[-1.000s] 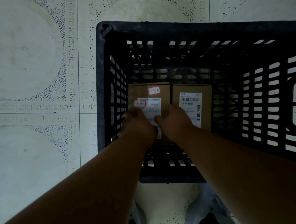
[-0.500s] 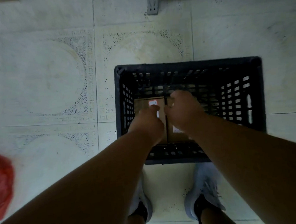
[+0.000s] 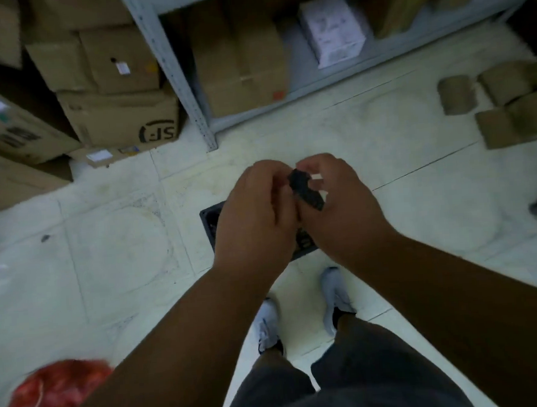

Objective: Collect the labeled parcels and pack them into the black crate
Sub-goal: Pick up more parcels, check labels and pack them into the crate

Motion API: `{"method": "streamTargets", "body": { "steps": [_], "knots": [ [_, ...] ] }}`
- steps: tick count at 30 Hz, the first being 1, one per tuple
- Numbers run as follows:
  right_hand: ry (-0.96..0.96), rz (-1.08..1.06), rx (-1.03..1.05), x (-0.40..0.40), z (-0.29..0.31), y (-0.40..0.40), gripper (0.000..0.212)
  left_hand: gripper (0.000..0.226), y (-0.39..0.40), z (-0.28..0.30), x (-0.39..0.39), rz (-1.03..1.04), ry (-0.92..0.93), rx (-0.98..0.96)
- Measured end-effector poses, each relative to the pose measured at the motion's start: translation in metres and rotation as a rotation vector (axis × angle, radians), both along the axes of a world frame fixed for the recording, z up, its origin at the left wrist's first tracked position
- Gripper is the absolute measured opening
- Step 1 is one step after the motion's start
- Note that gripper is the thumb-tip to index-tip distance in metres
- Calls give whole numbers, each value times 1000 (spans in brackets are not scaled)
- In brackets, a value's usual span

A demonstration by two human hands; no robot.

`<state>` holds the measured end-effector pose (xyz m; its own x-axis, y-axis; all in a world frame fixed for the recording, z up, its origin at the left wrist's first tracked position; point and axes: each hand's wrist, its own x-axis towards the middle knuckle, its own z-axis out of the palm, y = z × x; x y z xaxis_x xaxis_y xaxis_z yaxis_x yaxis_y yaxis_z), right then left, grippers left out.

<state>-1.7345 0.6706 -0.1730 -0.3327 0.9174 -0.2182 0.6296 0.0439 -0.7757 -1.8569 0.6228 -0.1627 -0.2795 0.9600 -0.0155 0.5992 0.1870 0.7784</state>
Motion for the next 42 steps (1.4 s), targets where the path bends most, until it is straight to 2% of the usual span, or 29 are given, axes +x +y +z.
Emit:
{"method": "streamTargets", "body": {
  "steps": [3, 9, 16, 21, 27, 33, 38, 42],
  "knots": [
    [54, -106, 44, 55, 60, -17, 46, 15, -1, 53, 43, -112, -93, 51],
    [61, -345, 219, 198, 136, -17, 52, 18, 32, 128, 154, -354, -75, 151],
    [32, -575, 308, 391, 188, -1, 66, 22, 89, 147, 337, -450, -164, 194],
    [11, -676, 246, 484, 197, 26, 77, 22, 135, 156, 432, -609, -169, 188],
    [15, -739, 170, 526, 173, 117, 105, 29, 230, 141, 469, -633, -135, 126],
    [-26, -692, 156, 557, 163, 245, 113, 24, 368, 115, 501, -639, -244, 1],
    [-19, -735, 147, 599, 177, 348, 117, 27, 493, 131, 544, -688, -270, 25],
    [-39, -735, 35, 637, 171, 411, 127, 28, 560, 130, 589, -719, -303, -27]
  ]
}}
